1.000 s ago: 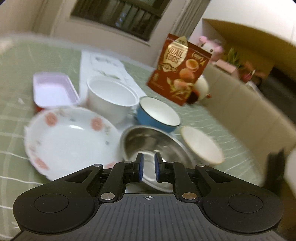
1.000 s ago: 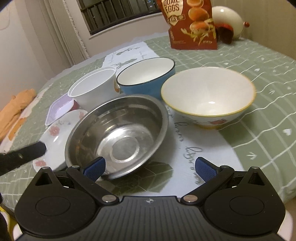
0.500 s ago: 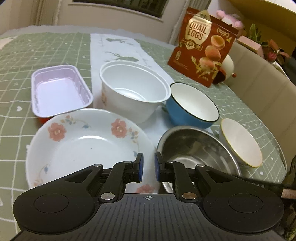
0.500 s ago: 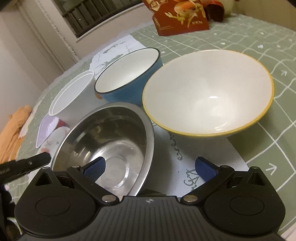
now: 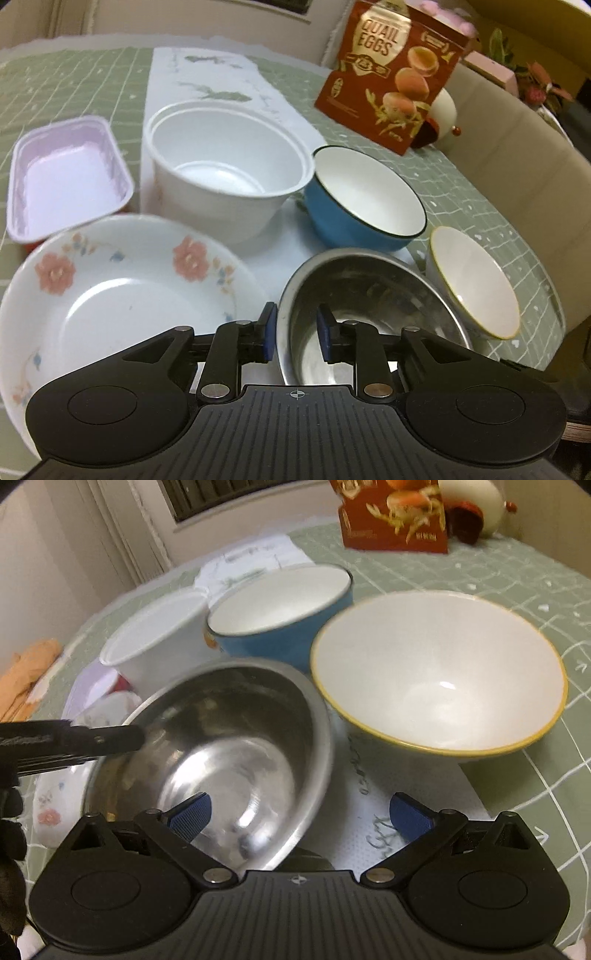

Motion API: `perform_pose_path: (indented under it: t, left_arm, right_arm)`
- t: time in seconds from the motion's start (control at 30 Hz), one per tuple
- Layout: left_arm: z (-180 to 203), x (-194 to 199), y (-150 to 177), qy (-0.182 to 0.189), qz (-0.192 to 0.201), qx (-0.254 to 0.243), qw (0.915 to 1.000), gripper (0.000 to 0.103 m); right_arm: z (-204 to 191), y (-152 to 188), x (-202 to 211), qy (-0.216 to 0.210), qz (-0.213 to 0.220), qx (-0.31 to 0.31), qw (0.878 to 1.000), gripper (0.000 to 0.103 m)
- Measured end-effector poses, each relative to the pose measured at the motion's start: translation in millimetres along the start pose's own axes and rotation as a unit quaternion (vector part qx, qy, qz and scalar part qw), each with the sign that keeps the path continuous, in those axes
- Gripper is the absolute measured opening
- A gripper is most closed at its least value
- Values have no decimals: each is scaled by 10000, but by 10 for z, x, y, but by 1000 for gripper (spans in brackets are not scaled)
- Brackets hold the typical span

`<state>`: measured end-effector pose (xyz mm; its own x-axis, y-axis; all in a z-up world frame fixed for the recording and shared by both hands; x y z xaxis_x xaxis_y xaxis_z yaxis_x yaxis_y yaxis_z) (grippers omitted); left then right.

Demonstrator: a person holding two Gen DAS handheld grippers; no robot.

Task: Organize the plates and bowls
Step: 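Move the right tool to the steel bowl rim while the left tool approaches it too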

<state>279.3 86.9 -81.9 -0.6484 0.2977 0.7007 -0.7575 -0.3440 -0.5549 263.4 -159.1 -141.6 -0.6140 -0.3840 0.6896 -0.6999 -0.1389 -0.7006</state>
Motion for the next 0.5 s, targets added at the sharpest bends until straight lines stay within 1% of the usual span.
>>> perform_pose_path:
  t: [0.07,0.1,0.13,0.17,0.2,0.23,0.3,0.37,0.43,0.5]
  left_arm:
    - [59,-23,1,-122,29,-236,9996,25]
    - [78,-25,6,-152,30,-322,9994,25]
    - [91,-24,8,-157,20,-374,9992,25]
    - [95,-21,12,-123,12,-390,9992,25]
    - [87,-15,10,-46,-1,-367,9993,25]
    - [71,-7,3,34,-12,-316,9995,25]
    - [38,27,-11,234,1,-229,9995,25]
    - [-27,126,-19,565,165,-88,9982,25]
    - [-48,230,-49,680,210,-111,9974,25]
    - [-79,419,-126,854,401,-104,9955,25]
  right_arm:
    - [-22,-46,12,-80,156,-78,9998,94]
    - [-32,-69,4,-36,185,-84,9998,88]
    - [-42,-76,-10,7,169,-71,9998,79]
    - [-56,-83,-36,54,110,-54,9999,73]
    - [-73,-87,-60,73,38,-41,10000,63]
    - [-92,-89,-69,127,-10,-31,9999,59]
    - [-136,-103,-51,317,-25,-2,9995,58]
    - [-188,-111,-2,448,-27,-3,9990,56]
    - [-265,-158,75,557,37,52,9984,55]
    - [-396,-240,182,722,210,181,9970,55]
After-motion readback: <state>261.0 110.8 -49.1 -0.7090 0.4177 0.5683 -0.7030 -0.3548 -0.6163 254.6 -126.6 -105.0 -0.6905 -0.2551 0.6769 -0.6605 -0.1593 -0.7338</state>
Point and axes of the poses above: each gripper's, at about its wrist camera, not at the fingertips, and x roughly against the way its jaws point, z to its right, y to its underside, the point moved 6 cm from there along -x, roughly the way its jaws point, and after that the axes turned 12 degrees about x, right-handed, at the moved point
